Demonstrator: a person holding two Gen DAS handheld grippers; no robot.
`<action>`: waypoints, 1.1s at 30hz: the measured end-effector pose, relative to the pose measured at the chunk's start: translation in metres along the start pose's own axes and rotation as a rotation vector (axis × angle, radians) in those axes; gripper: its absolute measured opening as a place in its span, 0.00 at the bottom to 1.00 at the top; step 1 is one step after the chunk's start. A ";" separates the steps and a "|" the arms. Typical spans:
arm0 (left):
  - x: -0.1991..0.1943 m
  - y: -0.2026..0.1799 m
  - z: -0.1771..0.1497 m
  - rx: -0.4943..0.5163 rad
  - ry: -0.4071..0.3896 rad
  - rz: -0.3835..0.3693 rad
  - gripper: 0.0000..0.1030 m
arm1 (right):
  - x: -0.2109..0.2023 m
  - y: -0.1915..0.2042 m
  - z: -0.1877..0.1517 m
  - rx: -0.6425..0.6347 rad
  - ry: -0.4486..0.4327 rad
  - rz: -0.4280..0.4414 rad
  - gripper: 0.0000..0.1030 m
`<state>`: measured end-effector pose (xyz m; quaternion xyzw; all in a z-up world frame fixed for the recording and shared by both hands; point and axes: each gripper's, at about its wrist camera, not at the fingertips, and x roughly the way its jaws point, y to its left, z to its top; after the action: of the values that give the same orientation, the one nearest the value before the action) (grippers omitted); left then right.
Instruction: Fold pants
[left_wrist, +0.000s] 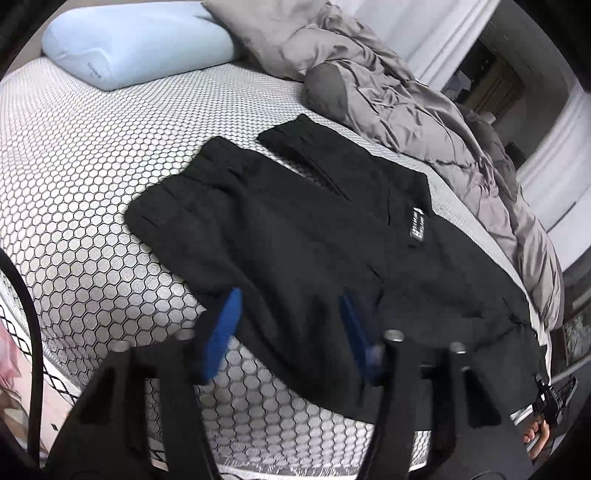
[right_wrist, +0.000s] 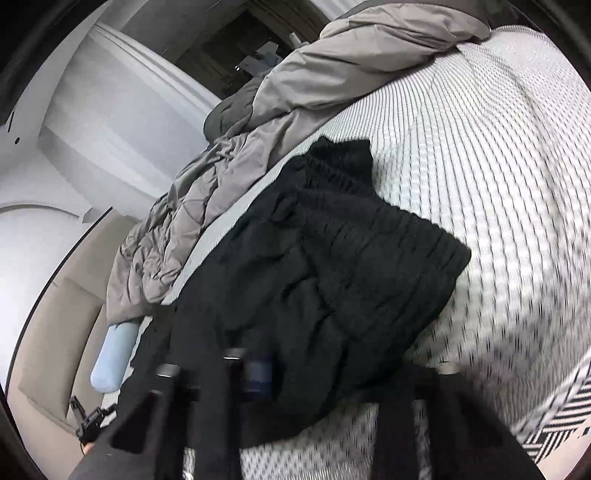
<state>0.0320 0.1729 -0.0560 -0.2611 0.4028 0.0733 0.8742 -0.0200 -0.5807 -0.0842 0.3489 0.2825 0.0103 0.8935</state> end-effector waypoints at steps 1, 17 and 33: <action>0.001 0.002 0.001 -0.014 0.006 -0.001 0.46 | 0.001 0.003 0.008 -0.017 -0.016 -0.032 0.13; -0.001 0.030 -0.010 -0.070 0.046 -0.109 0.48 | -0.020 -0.016 -0.007 -0.025 0.017 -0.052 0.37; 0.006 0.049 0.006 -0.182 -0.077 -0.064 0.01 | -0.030 -0.025 -0.024 0.051 -0.035 -0.050 0.06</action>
<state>0.0235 0.2173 -0.0771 -0.3494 0.3519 0.0916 0.8635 -0.0620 -0.5912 -0.0992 0.3647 0.2755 -0.0252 0.8891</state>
